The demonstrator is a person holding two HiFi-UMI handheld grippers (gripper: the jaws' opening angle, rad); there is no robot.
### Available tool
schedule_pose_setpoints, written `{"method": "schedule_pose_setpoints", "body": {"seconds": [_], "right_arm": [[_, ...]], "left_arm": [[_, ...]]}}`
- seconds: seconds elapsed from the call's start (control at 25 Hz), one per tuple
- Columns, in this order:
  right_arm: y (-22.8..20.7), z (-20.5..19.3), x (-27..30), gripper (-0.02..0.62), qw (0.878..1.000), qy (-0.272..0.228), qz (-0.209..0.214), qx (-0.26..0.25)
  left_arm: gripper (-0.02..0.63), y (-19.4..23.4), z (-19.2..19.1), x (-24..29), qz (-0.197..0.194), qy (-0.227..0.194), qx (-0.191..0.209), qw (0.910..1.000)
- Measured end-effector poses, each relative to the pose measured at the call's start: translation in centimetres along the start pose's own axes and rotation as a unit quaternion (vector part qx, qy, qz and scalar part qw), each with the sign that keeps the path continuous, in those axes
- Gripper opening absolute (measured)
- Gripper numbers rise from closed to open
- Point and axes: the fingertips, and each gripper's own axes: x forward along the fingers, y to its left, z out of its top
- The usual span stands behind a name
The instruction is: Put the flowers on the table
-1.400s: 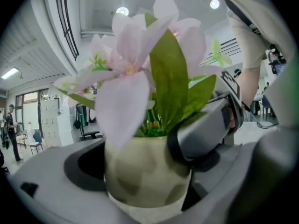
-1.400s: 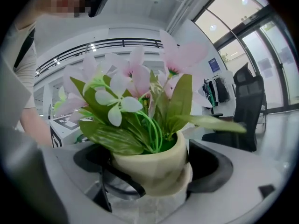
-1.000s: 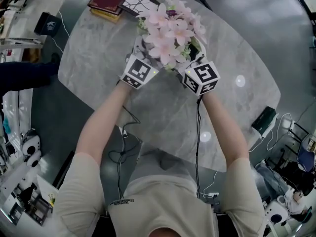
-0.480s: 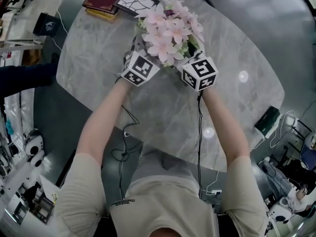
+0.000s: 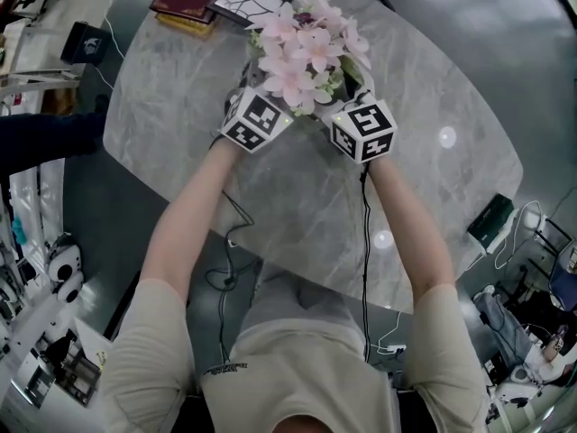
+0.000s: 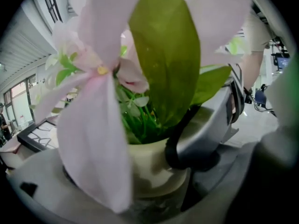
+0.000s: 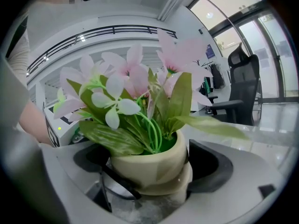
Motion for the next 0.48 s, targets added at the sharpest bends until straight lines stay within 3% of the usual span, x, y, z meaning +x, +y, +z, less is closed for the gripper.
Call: {"method": "schedule_pose_setpoints", "body": {"seconds": [0.48], "right_arm": [[-0.05, -0.05, -0.21, 0.52, 1.0, -0.008, -0.002, 0.004]], "left_arm": [[0.494, -0.12, -0.05, -0.01, 0.0, 0.009, 0.003, 1.0]]}}
